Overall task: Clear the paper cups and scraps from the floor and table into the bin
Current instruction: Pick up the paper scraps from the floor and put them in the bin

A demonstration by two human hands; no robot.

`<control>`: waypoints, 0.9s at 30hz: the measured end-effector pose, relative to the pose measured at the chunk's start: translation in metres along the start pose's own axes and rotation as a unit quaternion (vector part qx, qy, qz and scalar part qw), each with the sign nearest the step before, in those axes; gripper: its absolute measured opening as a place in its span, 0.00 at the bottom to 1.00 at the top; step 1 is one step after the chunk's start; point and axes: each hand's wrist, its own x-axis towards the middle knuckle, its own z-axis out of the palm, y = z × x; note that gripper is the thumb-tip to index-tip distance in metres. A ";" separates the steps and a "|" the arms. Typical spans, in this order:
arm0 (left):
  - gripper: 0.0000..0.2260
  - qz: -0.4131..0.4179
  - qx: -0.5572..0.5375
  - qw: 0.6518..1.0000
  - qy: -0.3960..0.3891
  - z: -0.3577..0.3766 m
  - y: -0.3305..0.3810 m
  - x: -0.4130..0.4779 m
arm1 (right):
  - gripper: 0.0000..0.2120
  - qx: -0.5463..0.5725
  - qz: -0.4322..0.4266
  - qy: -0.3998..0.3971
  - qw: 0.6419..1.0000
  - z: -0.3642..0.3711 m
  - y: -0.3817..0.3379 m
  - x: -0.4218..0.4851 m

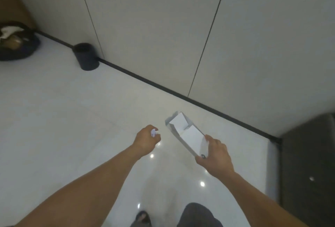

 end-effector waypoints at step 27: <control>0.11 -0.128 -0.073 0.962 0.229 -0.392 -0.057 0.346 | 0.35 -0.034 -0.318 -0.050 0.946 0.068 -0.496 0.462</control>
